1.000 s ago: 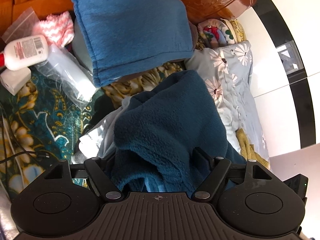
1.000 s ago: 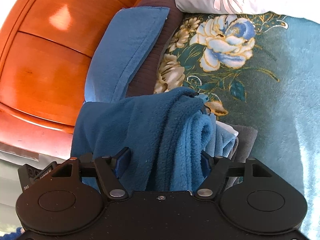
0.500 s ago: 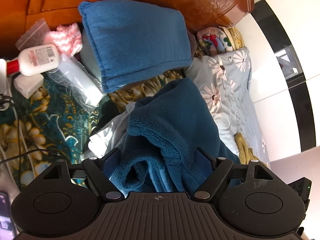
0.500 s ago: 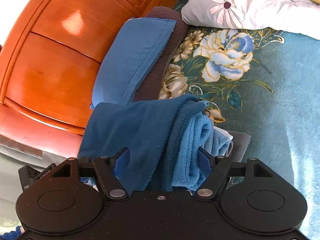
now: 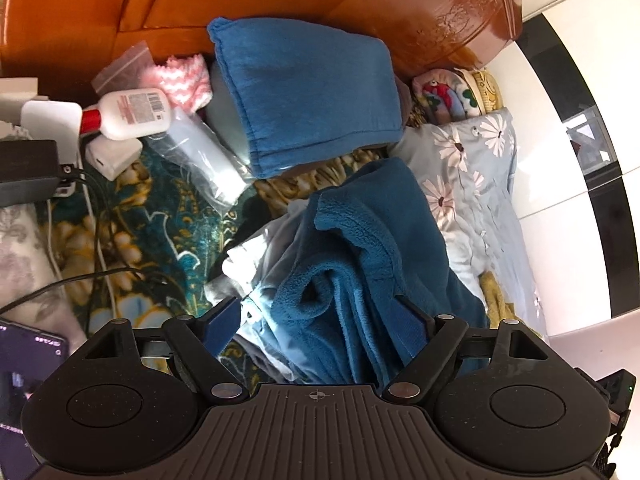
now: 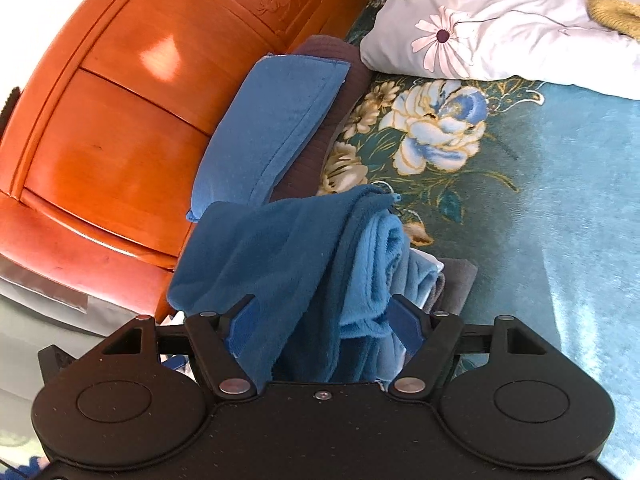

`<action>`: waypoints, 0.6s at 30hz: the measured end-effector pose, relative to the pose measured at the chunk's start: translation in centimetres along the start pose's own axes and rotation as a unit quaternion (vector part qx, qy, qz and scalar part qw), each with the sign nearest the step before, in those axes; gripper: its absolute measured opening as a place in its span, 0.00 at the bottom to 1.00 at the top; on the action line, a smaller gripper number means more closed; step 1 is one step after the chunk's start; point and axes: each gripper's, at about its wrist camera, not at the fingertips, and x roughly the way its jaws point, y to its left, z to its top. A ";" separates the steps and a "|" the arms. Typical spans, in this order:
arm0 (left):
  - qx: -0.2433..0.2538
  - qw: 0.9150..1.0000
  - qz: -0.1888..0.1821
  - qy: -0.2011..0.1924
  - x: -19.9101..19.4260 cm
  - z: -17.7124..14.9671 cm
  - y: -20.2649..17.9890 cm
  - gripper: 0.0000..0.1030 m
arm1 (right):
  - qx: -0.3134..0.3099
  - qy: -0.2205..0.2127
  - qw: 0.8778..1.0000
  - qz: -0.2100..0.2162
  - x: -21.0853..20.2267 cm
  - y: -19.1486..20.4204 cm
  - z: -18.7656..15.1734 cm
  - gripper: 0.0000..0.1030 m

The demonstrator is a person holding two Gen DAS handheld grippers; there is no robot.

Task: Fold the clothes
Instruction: 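Lower the jacket onto the clothes pile and open both grippers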

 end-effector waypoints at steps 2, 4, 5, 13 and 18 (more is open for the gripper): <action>0.006 1.000 0.001 -0.003 -0.4 -0.1 -0.2 0.77 | -0.001 -0.005 1.000 0.001 -0.5 0.2 -0.4 0.70; 0.013 1.000 -0.003 -0.005 -0.8 -0.1 -0.6 0.77 | -0.002 -0.011 1.000 0.004 -1.1 0.5 -0.7 0.70; 0.017 1.000 -0.007 -0.006 -1.1 -0.1 -0.9 0.77 | -0.003 -0.013 1.000 0.006 -1.4 0.7 -0.9 0.70; 0.077 0.996 -0.022 0.031 -0.5 -3.0 -4.9 0.79 | -0.006 -0.005 1.000 -0.015 -3.4 1.1 -3.2 0.70; 0.127 0.989 -0.031 0.064 1.0 -7.1 -9.0 0.84 | -0.017 0.019 0.998 -0.064 -5.4 -0.2 -5.9 0.71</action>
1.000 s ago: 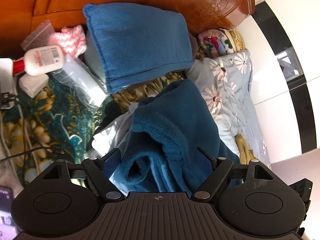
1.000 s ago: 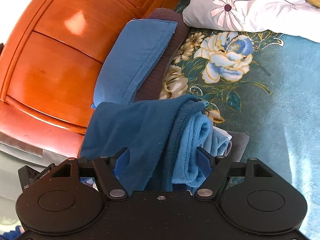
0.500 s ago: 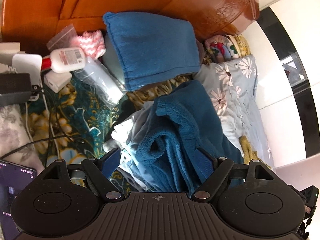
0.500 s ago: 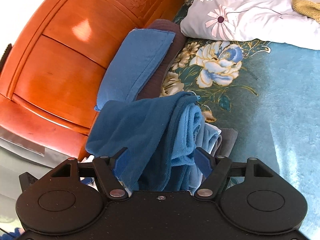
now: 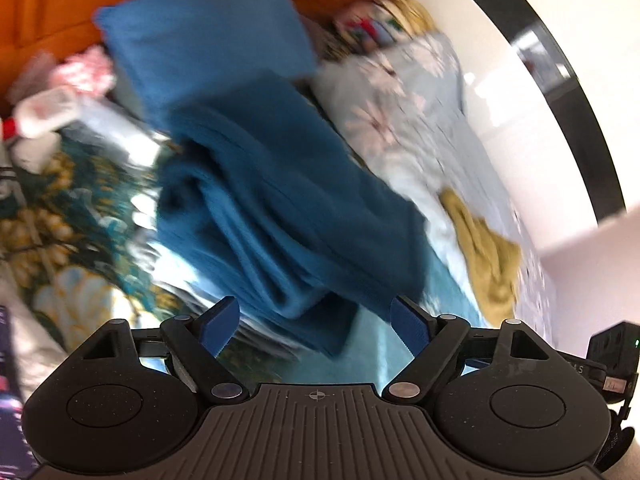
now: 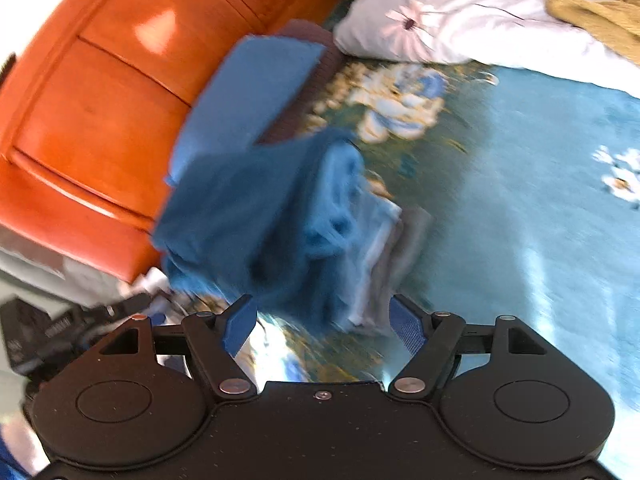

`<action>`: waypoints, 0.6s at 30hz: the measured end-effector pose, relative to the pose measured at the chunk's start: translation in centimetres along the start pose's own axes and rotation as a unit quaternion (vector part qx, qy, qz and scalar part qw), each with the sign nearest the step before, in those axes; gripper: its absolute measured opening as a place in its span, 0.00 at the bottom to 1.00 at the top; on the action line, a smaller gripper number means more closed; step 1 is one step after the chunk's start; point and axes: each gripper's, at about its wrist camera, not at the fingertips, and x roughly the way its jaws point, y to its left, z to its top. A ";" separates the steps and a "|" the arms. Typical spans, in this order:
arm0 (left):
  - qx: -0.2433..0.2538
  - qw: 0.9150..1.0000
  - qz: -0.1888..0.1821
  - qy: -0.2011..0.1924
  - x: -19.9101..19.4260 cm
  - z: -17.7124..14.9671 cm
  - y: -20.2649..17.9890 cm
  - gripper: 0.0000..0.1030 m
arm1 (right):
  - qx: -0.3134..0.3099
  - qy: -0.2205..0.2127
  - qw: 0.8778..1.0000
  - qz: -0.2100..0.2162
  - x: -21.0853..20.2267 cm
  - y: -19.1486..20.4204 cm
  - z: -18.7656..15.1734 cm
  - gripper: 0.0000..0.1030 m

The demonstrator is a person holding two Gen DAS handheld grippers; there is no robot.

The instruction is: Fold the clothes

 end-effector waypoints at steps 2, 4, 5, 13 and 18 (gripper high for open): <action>0.030 0.999 -0.004 0.013 1.1 -1.1 -2.5 0.92 | -0.002 0.001 1.000 -0.001 -1.2 -1.0 -1.2 0.71; 0.058 0.998 -0.011 0.021 1.9 -2.4 -4.9 0.92 | -0.005 -0.003 1.000 -0.004 -2.7 -2.1 -2.4 0.72; 0.067 0.997 -0.015 0.029 2.4 -3.2 -6.2 0.92 | -0.006 -0.004 1.000 -0.006 -3.6 -2.8 -2.9 0.72; 0.141 0.987 -0.009 0.073 6.0 -9.8 -16.7 1.00 | 0.034 -0.047 0.998 -0.019 -12.0 -10.5 -9.4 0.77; 0.188 0.978 -0.017 0.087 7.8 -15.4 -22.9 1.00 | 0.070 -0.072 0.994 -0.032 -16.8 -15.8 -15.4 0.79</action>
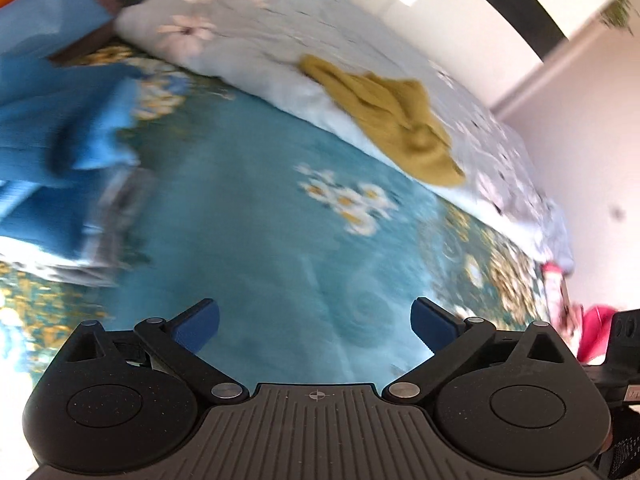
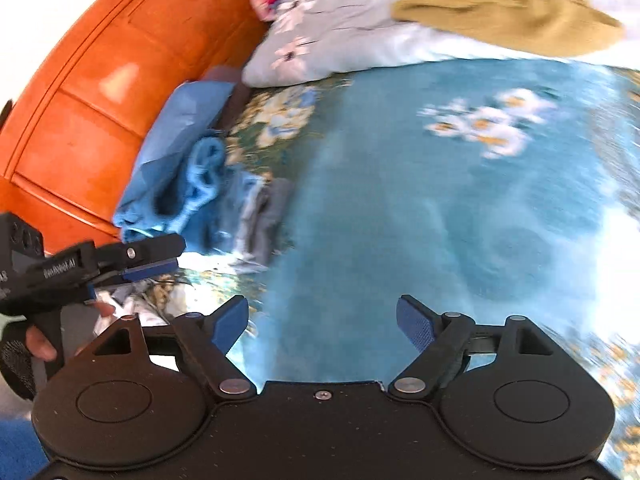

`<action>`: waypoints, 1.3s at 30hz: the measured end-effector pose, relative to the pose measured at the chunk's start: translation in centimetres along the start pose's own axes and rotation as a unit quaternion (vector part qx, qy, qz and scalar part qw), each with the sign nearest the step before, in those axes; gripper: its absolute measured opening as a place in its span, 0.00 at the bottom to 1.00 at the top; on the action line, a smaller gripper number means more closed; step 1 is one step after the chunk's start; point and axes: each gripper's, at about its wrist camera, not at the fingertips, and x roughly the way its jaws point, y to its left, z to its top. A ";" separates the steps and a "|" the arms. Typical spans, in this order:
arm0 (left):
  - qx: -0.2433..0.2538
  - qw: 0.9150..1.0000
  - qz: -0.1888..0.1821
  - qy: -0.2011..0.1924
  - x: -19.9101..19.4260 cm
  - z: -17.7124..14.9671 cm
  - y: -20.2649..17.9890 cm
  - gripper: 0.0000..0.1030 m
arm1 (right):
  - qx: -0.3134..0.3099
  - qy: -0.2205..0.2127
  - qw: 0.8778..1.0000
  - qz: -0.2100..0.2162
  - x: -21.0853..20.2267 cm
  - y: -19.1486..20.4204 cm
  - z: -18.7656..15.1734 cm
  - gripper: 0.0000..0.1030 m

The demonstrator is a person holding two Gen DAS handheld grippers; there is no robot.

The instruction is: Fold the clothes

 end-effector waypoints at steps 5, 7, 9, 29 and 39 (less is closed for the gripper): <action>0.020 1.000 0.006 0.019 2.6 -2.7 -6.2 1.00 | 0.024 -0.029 0.999 -0.027 -4.5 -5.4 -3.7 0.80; 0.027 0.999 0.010 0.028 3.4 -3.4 -8.1 1.00 | 0.031 -0.040 0.998 -0.042 -5.9 -7.0 -4.9 0.82; 0.036 0.999 0.010 0.035 4.2 -4.0 -9.8 1.00 | 0.036 -0.054 0.996 -0.055 -7.3 -8.2 -6.0 0.84; 0.196 0.979 0.008 0.046 7.6 -5.4 -17.0 1.00 | 0.137 -0.135 0.969 -0.159 -11.2 -11.7 -10.6 0.99; 0.193 0.979 0.050 0.041 8.0 -4.2 -15.3 1.00 | 0.120 -0.127 0.970 -0.169 -10.1 -8.8 -10.0 0.99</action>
